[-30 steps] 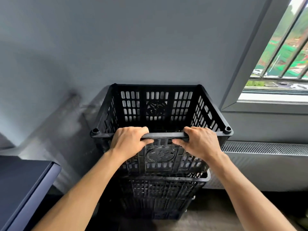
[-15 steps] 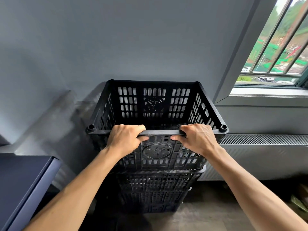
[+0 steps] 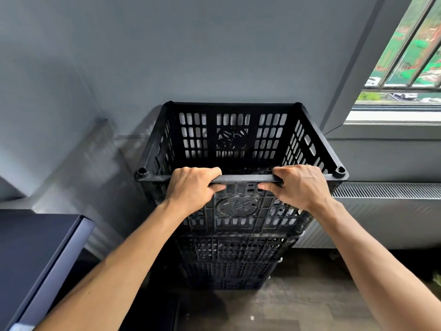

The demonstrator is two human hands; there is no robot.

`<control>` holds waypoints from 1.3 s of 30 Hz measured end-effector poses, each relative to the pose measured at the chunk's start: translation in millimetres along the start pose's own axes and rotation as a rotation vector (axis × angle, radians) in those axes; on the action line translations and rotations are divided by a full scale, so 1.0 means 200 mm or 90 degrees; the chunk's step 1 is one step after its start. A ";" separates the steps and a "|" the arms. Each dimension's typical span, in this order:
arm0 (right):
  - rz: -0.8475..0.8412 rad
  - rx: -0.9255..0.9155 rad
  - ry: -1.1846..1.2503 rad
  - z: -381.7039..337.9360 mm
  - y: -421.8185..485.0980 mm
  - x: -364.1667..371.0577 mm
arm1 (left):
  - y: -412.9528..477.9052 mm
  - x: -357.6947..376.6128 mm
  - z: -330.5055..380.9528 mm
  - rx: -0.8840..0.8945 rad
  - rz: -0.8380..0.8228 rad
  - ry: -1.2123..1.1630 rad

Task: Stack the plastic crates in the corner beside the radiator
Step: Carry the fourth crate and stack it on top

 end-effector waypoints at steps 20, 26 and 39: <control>-0.025 -0.031 -0.017 -0.16 0.03 0.00 | -0.11 -0.04 -0.25 -0.120 -0.148 -0.026; -0.045 -0.031 0.004 -0.24 0.07 -0.01 | -0.11 -0.06 -0.25 -0.123 -0.144 -0.047; 0.024 -0.040 -0.017 -0.28 0.04 -0.05 | -0.14 -0.10 -0.27 -0.130 -0.155 -0.026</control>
Point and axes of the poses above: each hand's wrist, its own y-axis towards the middle knuckle, its own x-axis out of the palm, z = x × y, the point moved 10 cm from there along y, towards the middle knuckle, and after that the axes turned 13 degrees about -y, right-handed, at the moved point
